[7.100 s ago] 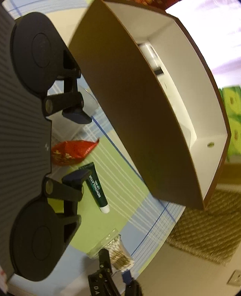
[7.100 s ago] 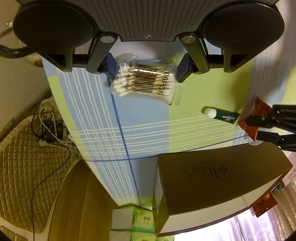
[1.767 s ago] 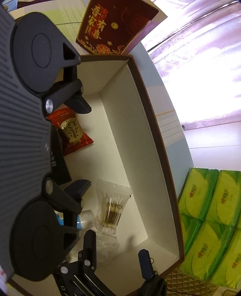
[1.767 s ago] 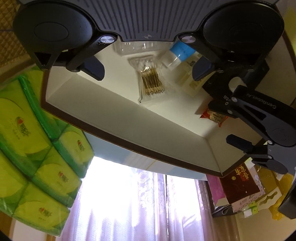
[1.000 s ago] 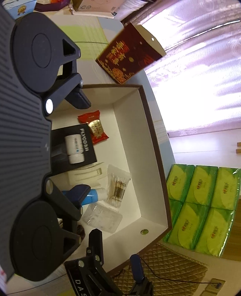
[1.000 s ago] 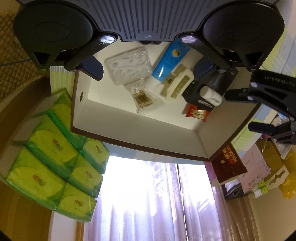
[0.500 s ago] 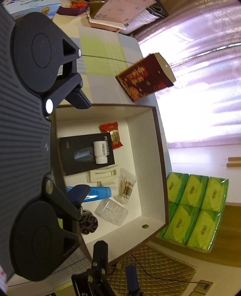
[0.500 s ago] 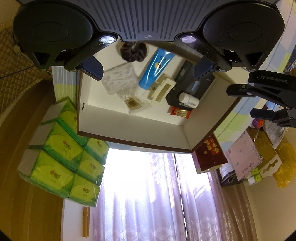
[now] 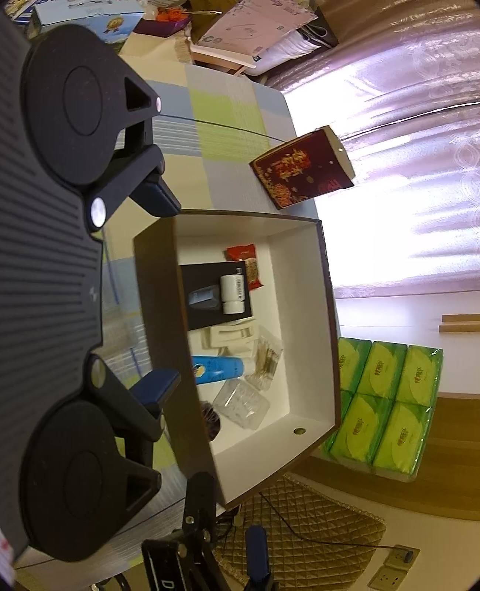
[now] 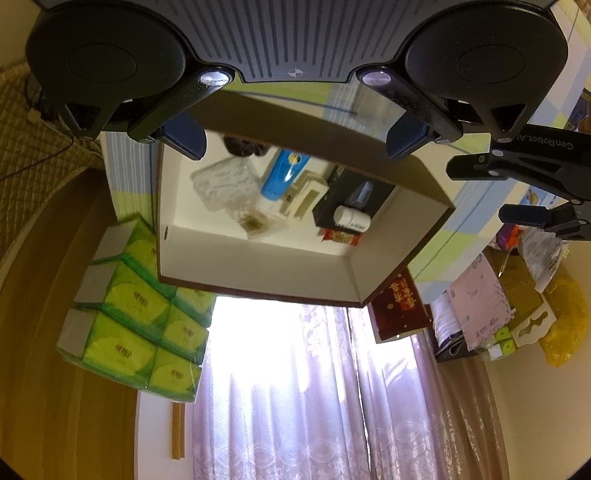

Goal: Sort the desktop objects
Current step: 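Withdraw both tools from the box toward the clear cup and lip gel tube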

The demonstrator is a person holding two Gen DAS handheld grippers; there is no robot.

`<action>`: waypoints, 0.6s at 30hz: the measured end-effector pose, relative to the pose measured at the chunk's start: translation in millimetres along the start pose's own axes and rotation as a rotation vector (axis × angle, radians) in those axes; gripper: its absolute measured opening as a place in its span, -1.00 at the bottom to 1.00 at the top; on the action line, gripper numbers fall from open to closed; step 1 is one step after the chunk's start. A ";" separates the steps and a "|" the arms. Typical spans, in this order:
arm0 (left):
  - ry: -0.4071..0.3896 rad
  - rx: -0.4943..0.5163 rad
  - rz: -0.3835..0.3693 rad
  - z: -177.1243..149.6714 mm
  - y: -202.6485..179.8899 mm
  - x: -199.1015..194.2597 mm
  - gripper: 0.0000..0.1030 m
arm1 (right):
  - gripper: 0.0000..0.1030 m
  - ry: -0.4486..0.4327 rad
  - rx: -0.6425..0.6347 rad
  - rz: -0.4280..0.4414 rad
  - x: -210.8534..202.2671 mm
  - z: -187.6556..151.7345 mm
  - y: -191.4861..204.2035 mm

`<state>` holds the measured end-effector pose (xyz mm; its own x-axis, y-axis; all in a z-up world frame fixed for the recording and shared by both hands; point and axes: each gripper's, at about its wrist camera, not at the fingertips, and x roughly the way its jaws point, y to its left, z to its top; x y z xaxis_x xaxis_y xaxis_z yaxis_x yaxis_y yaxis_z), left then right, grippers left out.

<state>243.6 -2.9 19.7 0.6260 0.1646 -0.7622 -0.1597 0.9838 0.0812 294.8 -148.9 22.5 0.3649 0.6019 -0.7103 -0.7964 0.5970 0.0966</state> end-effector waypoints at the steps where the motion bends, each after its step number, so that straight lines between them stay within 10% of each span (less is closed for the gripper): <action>1: 0.001 -0.002 0.002 -3.2 -0.9 -1.9 0.69 | 0.96 0.001 0.000 0.000 -1.3 -2.8 1.7; 18: 0.034 -0.027 -0.025 -46.6 -7.5 -22.3 0.69 | 0.96 0.029 0.003 0.012 -12.3 -44.0 20.1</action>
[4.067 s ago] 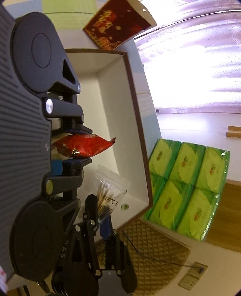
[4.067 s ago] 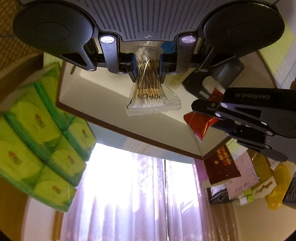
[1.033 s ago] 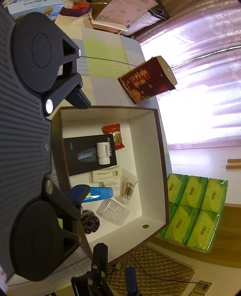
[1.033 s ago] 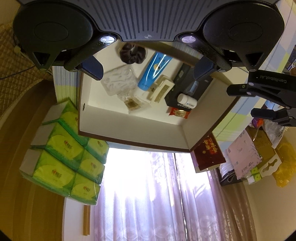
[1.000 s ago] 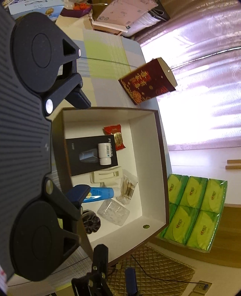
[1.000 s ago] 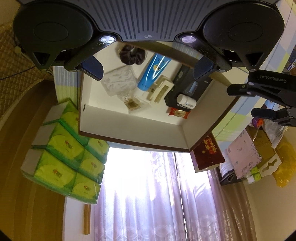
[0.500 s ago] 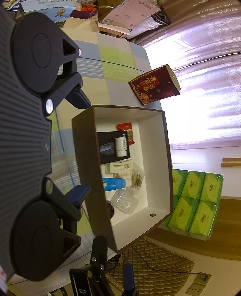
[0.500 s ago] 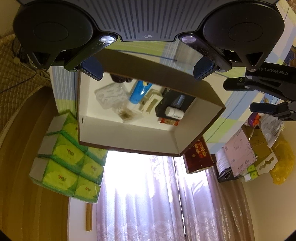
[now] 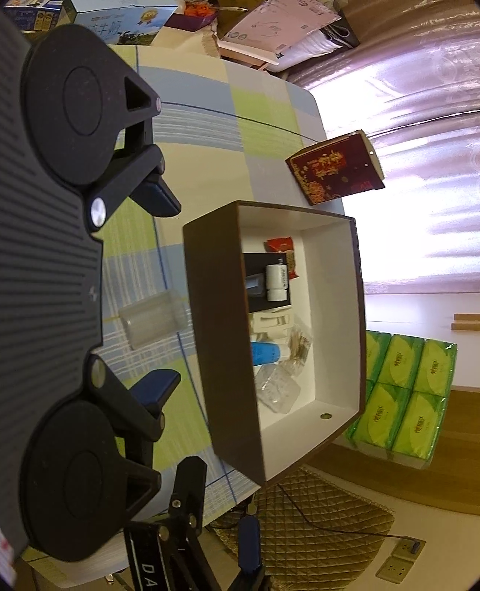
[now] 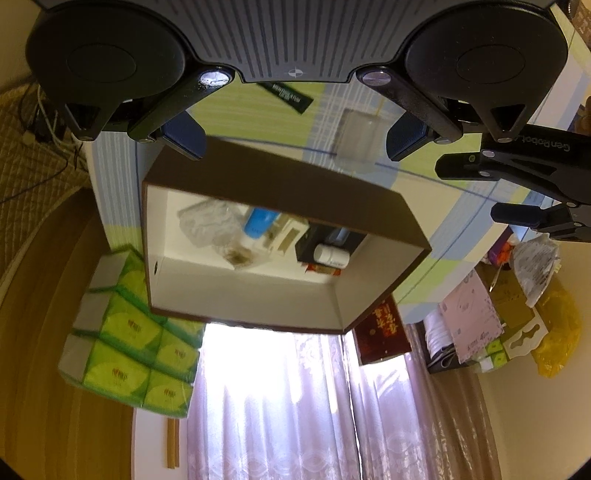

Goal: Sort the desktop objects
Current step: 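Withdraw both tools from the box toward the clear cup and lip gel tube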

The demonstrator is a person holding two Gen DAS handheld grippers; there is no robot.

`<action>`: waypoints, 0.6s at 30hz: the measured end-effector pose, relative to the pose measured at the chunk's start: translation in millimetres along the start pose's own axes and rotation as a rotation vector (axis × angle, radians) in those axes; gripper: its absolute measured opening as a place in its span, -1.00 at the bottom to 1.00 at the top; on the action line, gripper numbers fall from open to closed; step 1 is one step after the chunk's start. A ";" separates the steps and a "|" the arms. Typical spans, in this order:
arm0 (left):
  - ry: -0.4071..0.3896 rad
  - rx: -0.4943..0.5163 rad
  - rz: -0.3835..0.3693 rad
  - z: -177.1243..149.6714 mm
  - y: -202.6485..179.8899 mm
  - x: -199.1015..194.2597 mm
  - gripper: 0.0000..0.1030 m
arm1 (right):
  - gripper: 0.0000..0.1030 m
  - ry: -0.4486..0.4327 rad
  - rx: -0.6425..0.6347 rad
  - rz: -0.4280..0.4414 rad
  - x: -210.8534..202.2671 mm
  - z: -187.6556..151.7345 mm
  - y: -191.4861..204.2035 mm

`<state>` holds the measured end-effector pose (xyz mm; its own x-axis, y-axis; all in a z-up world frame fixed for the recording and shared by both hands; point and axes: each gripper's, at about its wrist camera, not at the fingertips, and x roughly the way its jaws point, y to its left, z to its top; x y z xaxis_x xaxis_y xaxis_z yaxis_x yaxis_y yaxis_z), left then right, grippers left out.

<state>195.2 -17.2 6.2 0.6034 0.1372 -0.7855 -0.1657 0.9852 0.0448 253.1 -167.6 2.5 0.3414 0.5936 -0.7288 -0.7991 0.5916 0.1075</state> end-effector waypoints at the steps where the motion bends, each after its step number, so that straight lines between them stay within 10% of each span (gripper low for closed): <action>1: 0.004 0.001 0.000 -2.2 -0.5 0.7 0.69 | 0.96 0.006 0.002 0.001 1.1 -2.7 0.3; 18: 0.121 -0.022 -0.008 -46.8 -1.2 34.3 0.69 | 0.96 0.136 0.089 0.005 34.6 -61.9 -18.6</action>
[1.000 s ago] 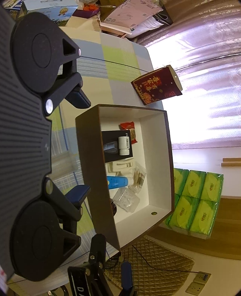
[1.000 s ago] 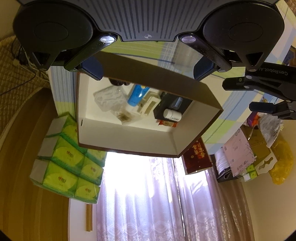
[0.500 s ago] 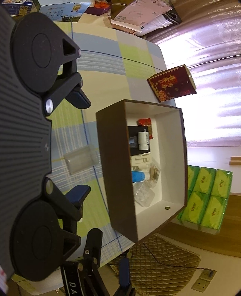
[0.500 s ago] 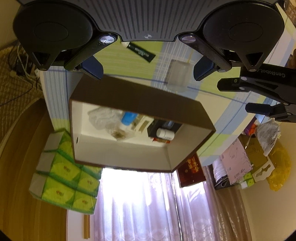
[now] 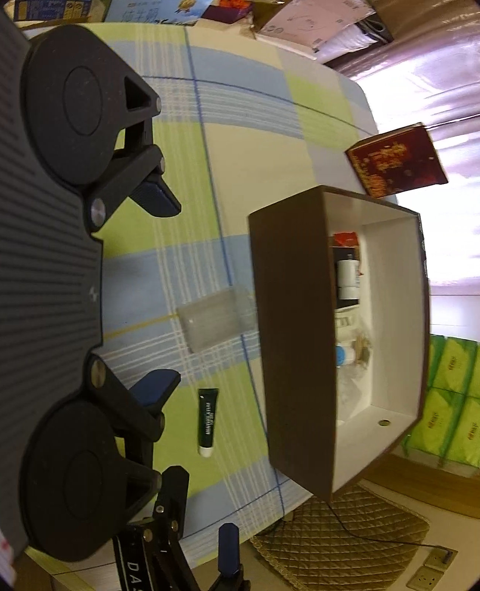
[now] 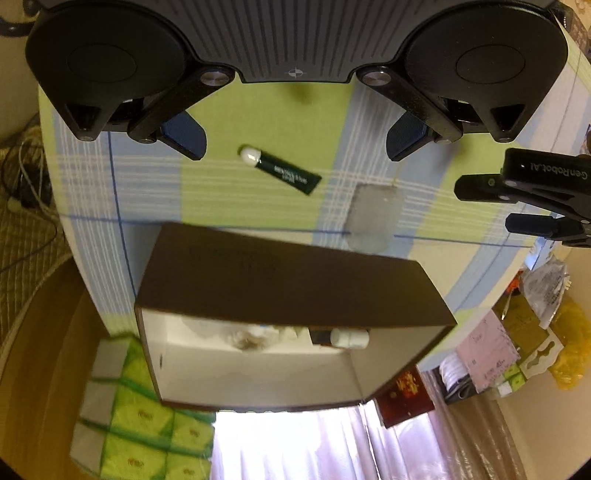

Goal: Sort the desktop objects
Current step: 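Withdraw both tools from the box toward the clear cup and lip gel tube, then grasp the green lip gel tube with the right tool while the left tool grasps the clear cup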

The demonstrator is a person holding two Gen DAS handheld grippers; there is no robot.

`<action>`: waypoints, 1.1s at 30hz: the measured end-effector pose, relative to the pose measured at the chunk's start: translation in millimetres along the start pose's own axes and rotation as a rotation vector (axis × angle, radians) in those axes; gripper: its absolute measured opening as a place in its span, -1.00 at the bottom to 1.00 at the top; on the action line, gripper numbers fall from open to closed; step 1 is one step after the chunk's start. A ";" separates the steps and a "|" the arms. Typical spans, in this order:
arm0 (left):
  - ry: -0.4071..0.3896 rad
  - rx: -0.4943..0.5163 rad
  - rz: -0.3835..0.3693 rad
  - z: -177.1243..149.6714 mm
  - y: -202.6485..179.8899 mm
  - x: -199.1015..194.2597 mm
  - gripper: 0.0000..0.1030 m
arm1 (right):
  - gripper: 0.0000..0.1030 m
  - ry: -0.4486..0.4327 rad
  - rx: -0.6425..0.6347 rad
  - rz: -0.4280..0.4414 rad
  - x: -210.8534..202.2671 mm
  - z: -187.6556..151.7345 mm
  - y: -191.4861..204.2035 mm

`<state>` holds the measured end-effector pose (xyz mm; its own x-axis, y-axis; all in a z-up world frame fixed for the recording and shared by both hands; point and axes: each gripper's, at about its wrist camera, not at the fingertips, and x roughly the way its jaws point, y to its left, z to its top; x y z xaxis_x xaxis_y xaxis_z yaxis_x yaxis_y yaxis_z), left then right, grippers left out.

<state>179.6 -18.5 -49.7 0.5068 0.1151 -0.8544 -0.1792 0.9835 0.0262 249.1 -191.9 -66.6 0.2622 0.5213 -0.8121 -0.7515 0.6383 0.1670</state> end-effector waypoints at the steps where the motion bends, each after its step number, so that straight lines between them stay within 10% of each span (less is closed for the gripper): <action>1: 0.006 -0.004 0.000 -1.1 0.5 2.5 0.69 | 0.96 0.006 0.003 0.000 1.8 -1.7 -1.3; 17: 0.071 -0.026 0.008 -6.1 2.6 35.8 0.69 | 0.94 0.041 -0.056 0.014 39.9 -16.1 -13.0; 33: 0.116 -0.036 0.003 -1.5 7.1 71.7 0.69 | -0.06 -0.005 -0.252 0.013 78.0 -16.1 -12.8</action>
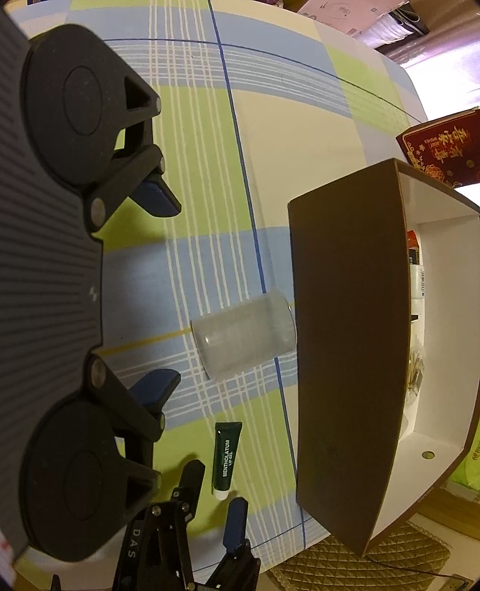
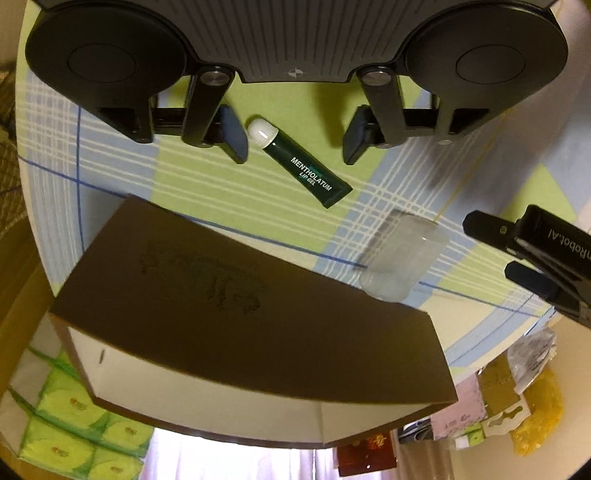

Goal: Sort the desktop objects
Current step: 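Grasp the green lip gel tube with the right tool while the left tool grasps the clear cup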

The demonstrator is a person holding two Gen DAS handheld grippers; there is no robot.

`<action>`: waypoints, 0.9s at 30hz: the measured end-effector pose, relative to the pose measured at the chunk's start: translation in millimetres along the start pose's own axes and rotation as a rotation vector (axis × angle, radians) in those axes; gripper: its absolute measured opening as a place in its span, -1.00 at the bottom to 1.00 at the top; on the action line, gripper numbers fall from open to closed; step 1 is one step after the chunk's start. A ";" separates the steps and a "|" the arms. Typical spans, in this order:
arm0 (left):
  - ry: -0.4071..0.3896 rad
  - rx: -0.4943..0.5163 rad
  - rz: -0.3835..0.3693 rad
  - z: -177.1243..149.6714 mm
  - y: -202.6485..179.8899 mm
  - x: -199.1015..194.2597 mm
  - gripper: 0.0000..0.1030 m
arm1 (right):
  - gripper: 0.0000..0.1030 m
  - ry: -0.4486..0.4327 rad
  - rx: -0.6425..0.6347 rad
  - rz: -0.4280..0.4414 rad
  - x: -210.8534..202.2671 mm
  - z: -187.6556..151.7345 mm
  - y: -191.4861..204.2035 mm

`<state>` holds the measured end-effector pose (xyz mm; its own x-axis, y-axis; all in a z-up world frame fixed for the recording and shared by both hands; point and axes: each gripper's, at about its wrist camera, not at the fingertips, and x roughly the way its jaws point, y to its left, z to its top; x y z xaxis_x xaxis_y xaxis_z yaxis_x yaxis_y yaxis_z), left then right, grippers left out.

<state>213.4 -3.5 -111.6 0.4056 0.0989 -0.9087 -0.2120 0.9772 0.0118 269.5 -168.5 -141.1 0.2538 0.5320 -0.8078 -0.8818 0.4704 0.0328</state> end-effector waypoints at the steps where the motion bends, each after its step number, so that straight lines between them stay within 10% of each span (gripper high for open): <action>1: 0.001 0.000 0.000 0.7 -0.2 1.3 0.69 | -0.12 0.006 -0.002 0.003 1.7 -0.4 0.0; 8: -0.002 0.009 -0.022 9.1 -4.7 9.9 0.69 | -0.76 0.033 0.079 -0.005 0.2 -3.0 -4.4; 23: -0.019 0.045 -0.052 39.4 -26.3 41.1 0.61 | -0.74 0.037 0.305 -0.144 -6.0 -1.6 -38.2; 27: -0.012 0.044 -0.054 45.3 -25.5 51.8 0.45 | -0.30 0.033 0.320 -0.131 -7.3 -1.2 -40.1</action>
<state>280.1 -14.8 -140.1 0.4262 0.0481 -0.9033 -0.1504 0.9884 -0.0183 302.5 -192.1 -137.3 0.3388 0.4317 -0.8360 -0.6720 0.7329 0.1062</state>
